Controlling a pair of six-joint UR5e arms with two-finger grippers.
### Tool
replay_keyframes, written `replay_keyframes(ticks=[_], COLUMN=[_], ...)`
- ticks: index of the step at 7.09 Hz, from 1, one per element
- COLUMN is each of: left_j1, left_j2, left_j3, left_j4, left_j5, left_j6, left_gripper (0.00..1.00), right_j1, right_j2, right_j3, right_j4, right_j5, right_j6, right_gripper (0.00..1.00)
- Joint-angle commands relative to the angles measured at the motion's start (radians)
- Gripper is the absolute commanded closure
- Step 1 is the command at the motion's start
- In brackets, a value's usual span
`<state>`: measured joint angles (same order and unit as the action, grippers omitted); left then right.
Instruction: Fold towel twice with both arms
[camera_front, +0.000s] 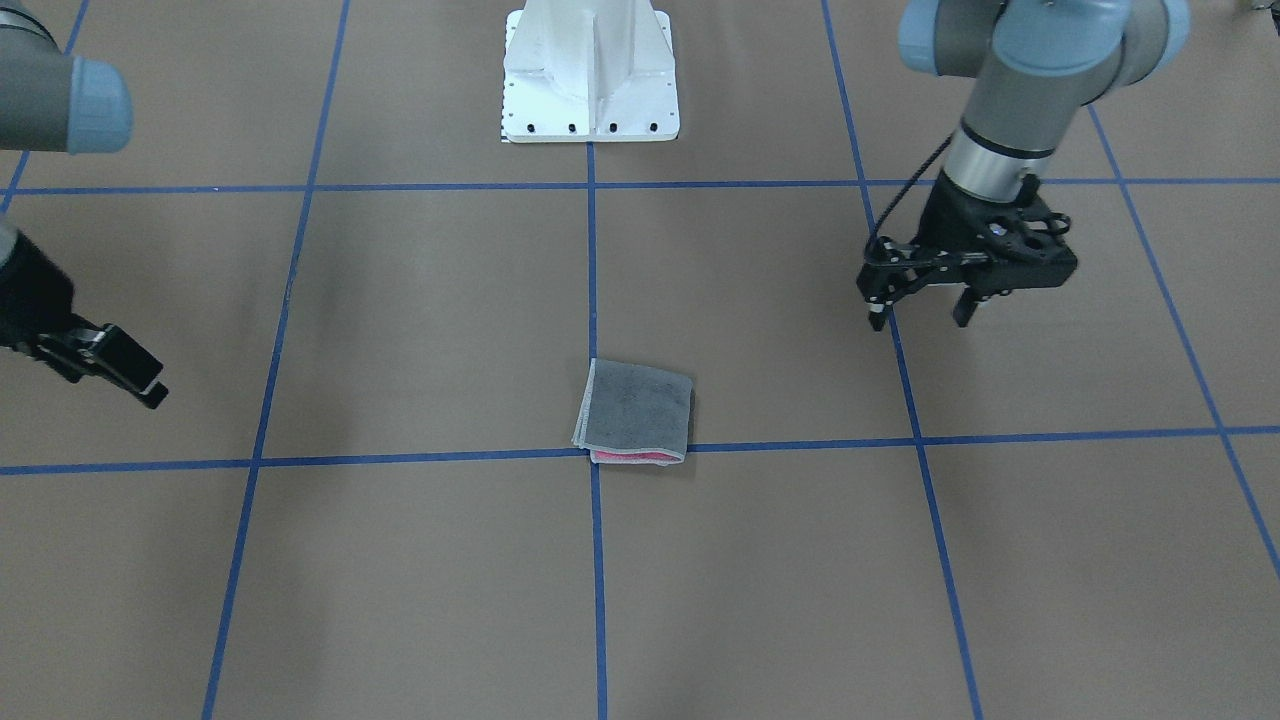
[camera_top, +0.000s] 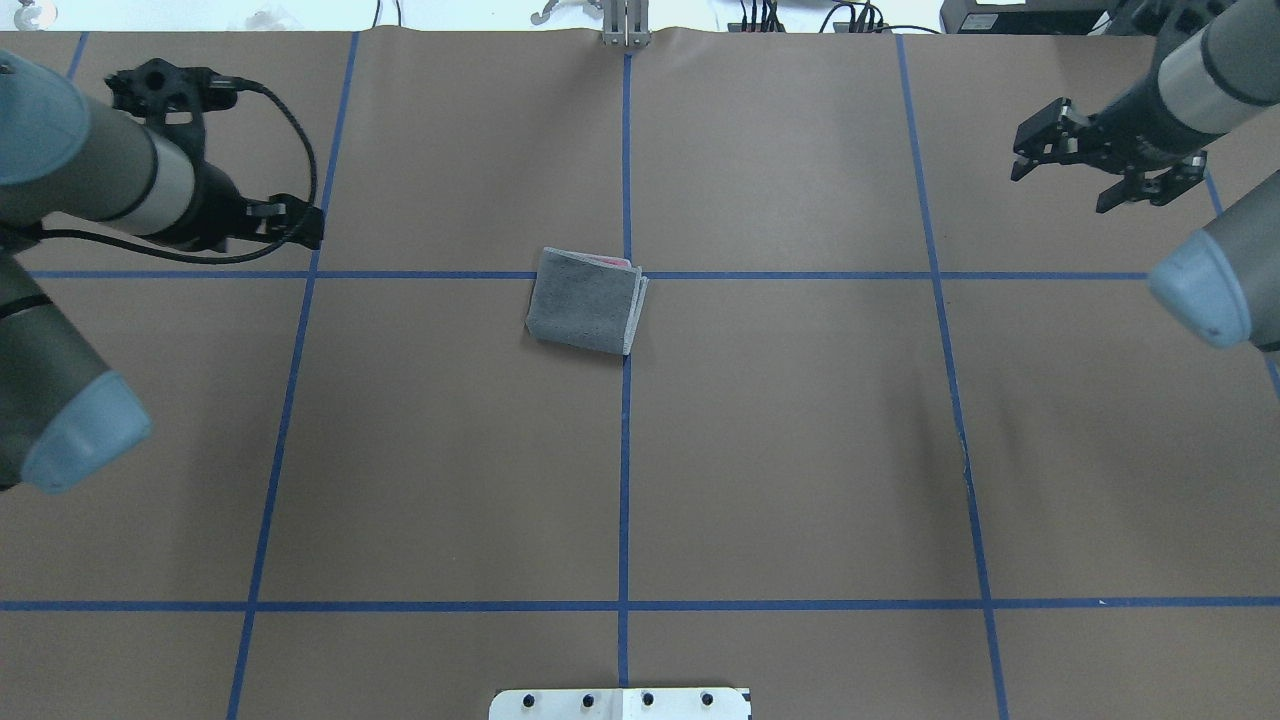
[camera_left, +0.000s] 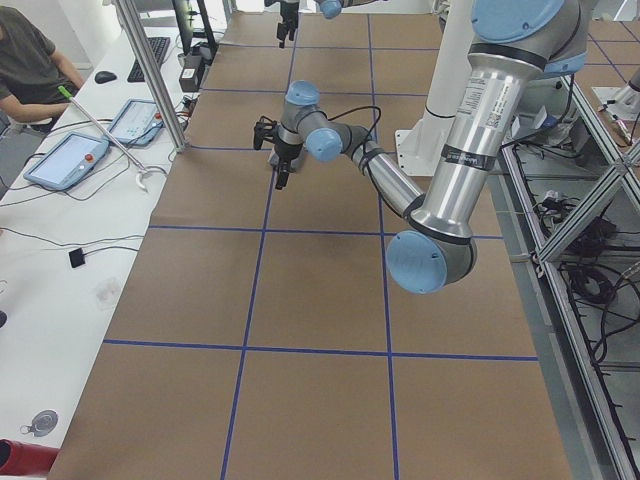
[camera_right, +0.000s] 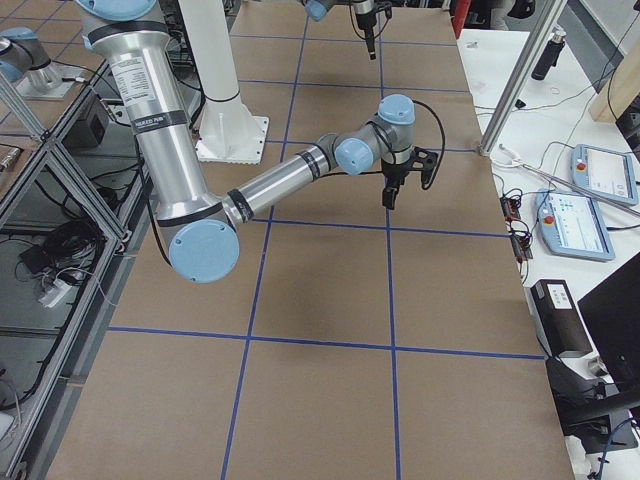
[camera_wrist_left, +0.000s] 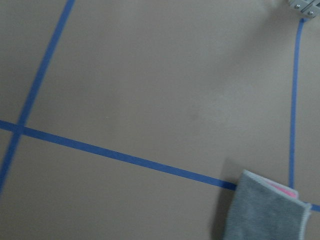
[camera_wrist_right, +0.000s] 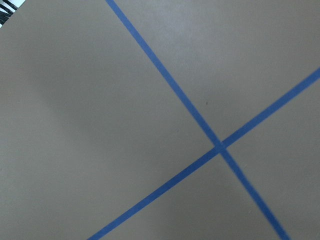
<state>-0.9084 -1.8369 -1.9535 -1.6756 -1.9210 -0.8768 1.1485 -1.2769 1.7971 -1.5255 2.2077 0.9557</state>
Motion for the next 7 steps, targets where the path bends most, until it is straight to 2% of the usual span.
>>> replay_keyframes(ticks=[1, 3, 4, 5, 7], left_j1=[-0.213, -0.388, -0.479, -0.545, -0.555], left_j2=[0.134, 0.180, 0.182, 0.186, 0.192], left_j3=[0.033, 0.129, 0.233, 0.290, 0.285], left_j4=[0.020, 0.031, 0.060, 0.062, 0.112], left_j5=[-0.132, -0.261, -0.418, -0.487, -0.489], left_j6=[0.474, 0.673, 0.805, 0.897, 0.891], left_gripper=[0.00, 0.00, 0.00, 0.00, 0.00], right_j1=[0.133, 0.215, 0.235, 0.269, 0.306], right_j2=[-0.009, -0.097, -0.155, -0.177, -0.225], right_j3=[-0.001, -0.011, -0.013, -0.031, -0.076], right_j4=[-0.186, -0.216, -0.208, -0.208, -0.205], right_j5=[0.046, 0.063, 0.078, 0.108, 0.159], right_j6=[-0.393, -0.620, -0.684, -0.756, -0.850], right_gripper=[0.00, 0.00, 0.00, 0.00, 0.00])
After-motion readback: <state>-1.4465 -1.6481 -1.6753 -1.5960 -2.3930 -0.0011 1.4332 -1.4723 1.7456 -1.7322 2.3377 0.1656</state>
